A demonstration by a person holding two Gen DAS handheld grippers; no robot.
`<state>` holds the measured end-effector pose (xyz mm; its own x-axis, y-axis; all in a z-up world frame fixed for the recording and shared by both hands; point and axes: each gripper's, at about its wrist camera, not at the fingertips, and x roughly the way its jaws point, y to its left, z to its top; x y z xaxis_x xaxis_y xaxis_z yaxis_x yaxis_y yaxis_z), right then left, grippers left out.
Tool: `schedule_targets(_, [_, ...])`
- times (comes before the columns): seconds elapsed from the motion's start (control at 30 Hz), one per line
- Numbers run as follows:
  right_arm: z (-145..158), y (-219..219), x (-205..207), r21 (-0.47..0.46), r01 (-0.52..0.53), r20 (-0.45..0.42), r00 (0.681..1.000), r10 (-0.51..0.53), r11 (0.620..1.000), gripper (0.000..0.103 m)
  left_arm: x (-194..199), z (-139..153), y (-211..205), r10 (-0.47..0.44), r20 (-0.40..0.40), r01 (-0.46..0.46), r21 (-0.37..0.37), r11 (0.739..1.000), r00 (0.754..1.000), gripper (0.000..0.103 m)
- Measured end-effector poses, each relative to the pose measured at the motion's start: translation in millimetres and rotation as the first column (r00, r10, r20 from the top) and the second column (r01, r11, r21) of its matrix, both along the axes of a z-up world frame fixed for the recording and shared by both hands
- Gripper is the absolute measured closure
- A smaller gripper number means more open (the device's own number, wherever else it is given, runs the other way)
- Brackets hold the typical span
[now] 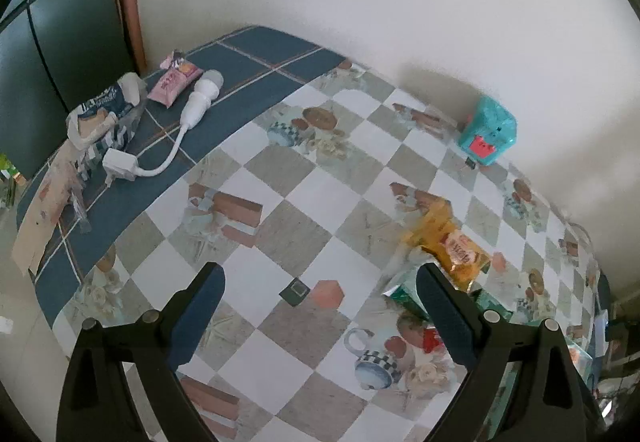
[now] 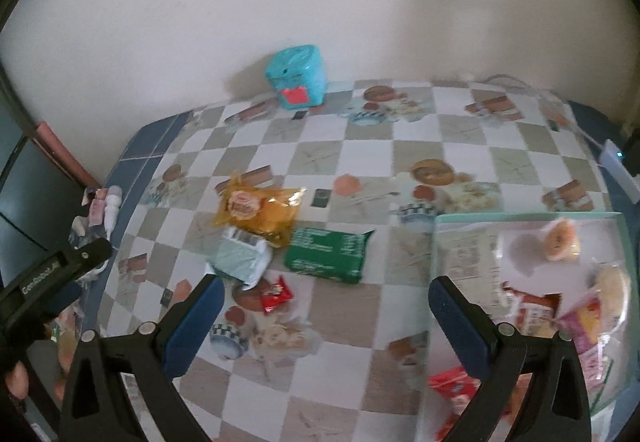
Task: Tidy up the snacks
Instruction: 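Move both grippers back toward the yellow bag, green pack and red candy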
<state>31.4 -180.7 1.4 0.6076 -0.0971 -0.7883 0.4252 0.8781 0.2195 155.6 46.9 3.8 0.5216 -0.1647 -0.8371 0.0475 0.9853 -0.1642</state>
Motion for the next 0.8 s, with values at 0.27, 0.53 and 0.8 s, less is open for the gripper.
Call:
schedule_targets(0.27, [-29, 19, 24, -0.010, -0.025, -0.080, 0.996, 0.024, 1.000, 0.000, 17, -39, -2, -0.004, -0.151, 0.012, 0.046, 0.999, 0.989, 0.006])
schedule_targets(0.53, [-58, 33, 45, -0.005, -0.051, -0.151, 0.987, 0.050, 0.999, 0.011, 29, -57, -10, -0.017, -0.203, 0.032, 0.069, 0.997, 0.979, 0.006])
schedule_targets(0.8, [-77, 39, 57, 0.015, -0.056, -0.188, 0.981, 0.058, 0.998, 0.029, 41, -65, -17, -0.021, -0.222, 0.038, 0.071, 0.997, 0.975, 0.006])
